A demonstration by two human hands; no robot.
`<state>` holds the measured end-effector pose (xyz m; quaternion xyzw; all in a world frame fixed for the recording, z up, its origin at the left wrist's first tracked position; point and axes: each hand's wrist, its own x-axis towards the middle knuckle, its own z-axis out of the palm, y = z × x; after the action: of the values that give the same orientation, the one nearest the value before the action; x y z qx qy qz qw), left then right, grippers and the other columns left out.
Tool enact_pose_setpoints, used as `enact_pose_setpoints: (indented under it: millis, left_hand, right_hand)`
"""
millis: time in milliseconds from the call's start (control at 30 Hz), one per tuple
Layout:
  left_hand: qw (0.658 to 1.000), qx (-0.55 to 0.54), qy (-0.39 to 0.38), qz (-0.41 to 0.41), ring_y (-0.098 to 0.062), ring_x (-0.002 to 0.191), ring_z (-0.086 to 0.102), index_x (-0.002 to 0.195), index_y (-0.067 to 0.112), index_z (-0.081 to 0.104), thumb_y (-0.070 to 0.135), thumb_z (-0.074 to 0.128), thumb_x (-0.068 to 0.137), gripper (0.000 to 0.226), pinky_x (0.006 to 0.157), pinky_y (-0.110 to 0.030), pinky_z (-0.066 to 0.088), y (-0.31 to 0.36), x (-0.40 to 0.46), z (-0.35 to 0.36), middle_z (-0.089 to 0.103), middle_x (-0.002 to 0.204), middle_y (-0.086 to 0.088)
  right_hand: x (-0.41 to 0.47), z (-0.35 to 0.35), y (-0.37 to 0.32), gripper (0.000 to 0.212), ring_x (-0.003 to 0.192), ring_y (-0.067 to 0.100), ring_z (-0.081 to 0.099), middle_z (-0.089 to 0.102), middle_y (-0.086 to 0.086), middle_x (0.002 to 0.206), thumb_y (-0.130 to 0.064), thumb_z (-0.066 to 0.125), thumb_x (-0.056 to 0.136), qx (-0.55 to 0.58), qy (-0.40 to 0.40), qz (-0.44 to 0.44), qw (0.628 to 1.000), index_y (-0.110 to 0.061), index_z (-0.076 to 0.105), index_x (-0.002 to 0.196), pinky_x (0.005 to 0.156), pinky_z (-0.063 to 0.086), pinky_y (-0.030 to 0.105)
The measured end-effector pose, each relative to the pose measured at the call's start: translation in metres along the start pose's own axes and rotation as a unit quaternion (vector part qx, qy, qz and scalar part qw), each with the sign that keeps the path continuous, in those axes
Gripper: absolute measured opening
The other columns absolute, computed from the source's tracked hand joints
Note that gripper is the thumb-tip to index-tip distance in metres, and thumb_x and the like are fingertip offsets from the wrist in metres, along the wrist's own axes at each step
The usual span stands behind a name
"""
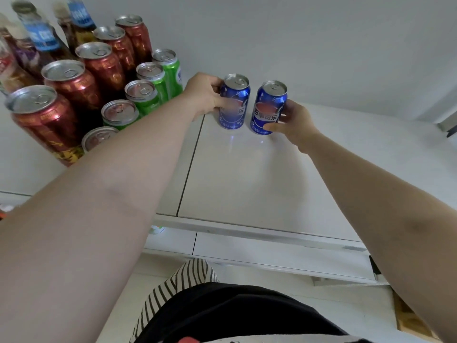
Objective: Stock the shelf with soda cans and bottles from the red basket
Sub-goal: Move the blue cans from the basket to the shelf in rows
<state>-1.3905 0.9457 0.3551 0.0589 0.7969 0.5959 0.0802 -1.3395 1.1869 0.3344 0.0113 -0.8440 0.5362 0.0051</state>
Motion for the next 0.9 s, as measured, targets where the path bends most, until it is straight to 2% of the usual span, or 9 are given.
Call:
enact_pose_setpoints:
  millis: [100,300,500,767,900]
  left_hand:
    - [1.0,0.001,0.006,0.011,-0.006,0.085,0.068,0.088,0.025,0.067,0.015,0.091,0.056,0.041,0.068,-0.024,0.058,-0.002,0.002,0.001,0.07,0.09,0.008]
    - [1.0,-0.001,0.004,0.013,-0.008,0.087,0.069,0.088,0.026,0.069,0.018,0.091,0.054,0.041,0.073,-0.028,0.058,-0.004,0.005,0.0,0.071,0.089,0.008]
    - [1.0,0.003,0.013,0.026,-0.005,0.087,0.069,0.082,0.029,0.068,0.022,0.092,0.053,0.039,0.08,-0.033,0.059,-0.005,0.005,0.002,0.071,0.086,0.012]
    - [0.999,0.024,0.018,0.021,-0.013,0.093,0.069,0.085,0.027,0.068,0.025,0.092,0.052,0.041,0.087,-0.039,0.057,-0.001,0.003,0.003,0.071,0.091,0.006]
    - [0.999,0.03,0.024,0.018,-0.015,0.098,0.067,0.096,0.022,0.067,0.025,0.092,0.054,0.049,0.089,-0.04,0.056,-0.001,0.002,0.004,0.069,0.097,0.005]
  right_hand:
    - [0.005,-0.001,0.0,0.062,0.107,0.026,0.064,0.067,0.01,0.117,0.002,0.08,0.067,-0.006,-0.009,-0.001,1.0,-0.006,0.058,0.124,0.094,0.053,0.04]
    - [0.014,-0.004,0.002,0.059,0.108,0.031,0.063,0.067,0.013,0.117,0.001,0.08,0.067,-0.027,-0.015,-0.007,0.999,-0.006,0.059,0.122,0.095,0.052,0.047]
    - [0.015,-0.003,0.002,0.061,0.109,0.03,0.063,0.066,0.012,0.118,0.0,0.081,0.067,-0.024,-0.015,-0.003,1.0,-0.006,0.058,0.123,0.096,0.051,0.046]
    - [0.014,-0.003,0.001,0.06,0.109,0.03,0.063,0.066,0.012,0.118,-0.001,0.08,0.068,-0.027,-0.017,-0.004,0.999,-0.006,0.058,0.123,0.095,0.052,0.045]
    - [0.014,-0.003,0.001,0.06,0.109,0.028,0.063,0.066,0.01,0.118,0.0,0.08,0.069,-0.028,-0.018,-0.003,0.999,-0.007,0.057,0.123,0.096,0.052,0.044]
